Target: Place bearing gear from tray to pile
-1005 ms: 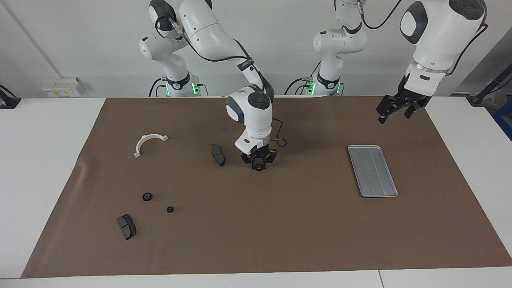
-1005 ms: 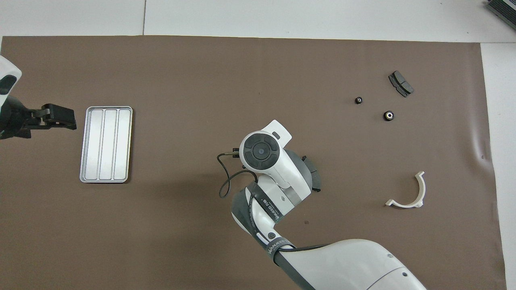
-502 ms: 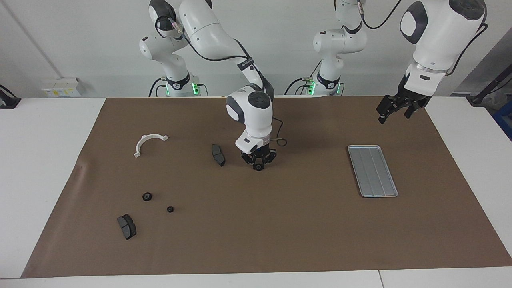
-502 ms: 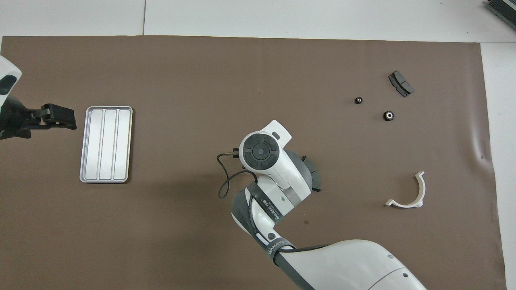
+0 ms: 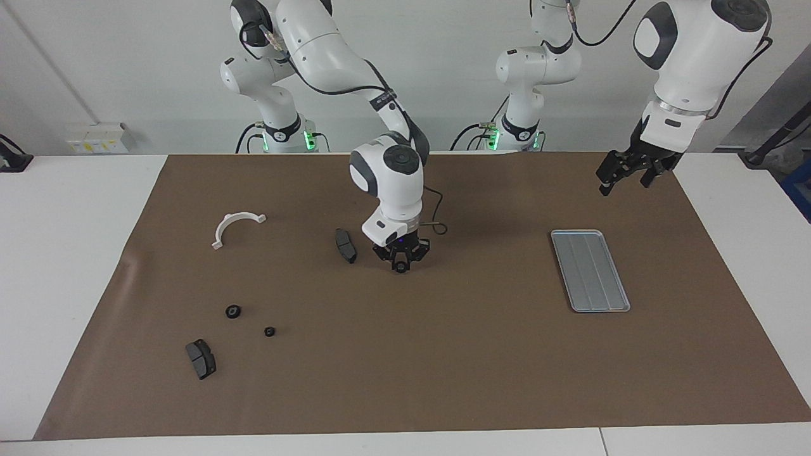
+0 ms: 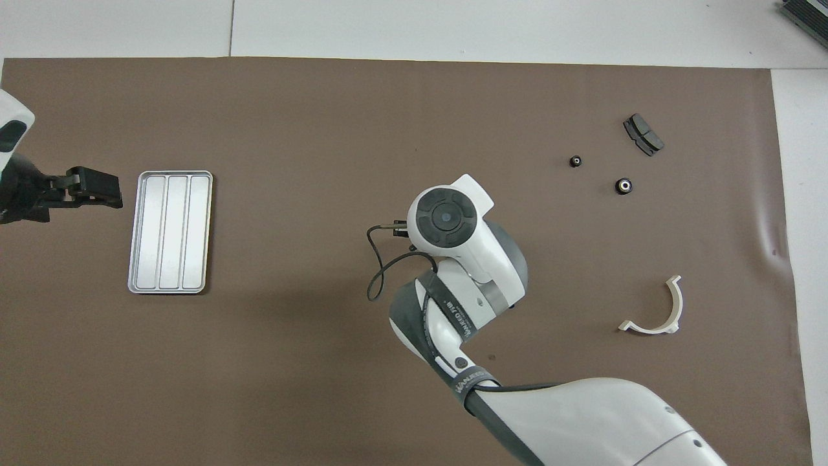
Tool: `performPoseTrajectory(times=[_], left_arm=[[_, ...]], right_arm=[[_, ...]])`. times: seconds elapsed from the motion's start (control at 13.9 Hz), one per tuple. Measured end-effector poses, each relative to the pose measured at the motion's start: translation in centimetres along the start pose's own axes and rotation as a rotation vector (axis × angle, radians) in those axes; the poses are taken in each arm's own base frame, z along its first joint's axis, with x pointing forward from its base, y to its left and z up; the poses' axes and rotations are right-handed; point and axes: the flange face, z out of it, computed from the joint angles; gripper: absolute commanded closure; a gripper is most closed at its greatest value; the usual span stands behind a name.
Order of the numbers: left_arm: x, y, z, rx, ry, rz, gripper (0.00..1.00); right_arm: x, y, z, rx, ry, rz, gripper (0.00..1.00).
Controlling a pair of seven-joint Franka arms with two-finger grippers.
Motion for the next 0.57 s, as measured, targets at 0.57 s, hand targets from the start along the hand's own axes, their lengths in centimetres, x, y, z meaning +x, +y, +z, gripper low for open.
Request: performPoseTrajectory(times=[0.57], left_arm=[[0.0,0.0,0.0,0.000,0.000,0.000,0.00]], right_arm=[[7.7,23.1,-3.3,-0.046,-0.080,-0.098,1.00]])
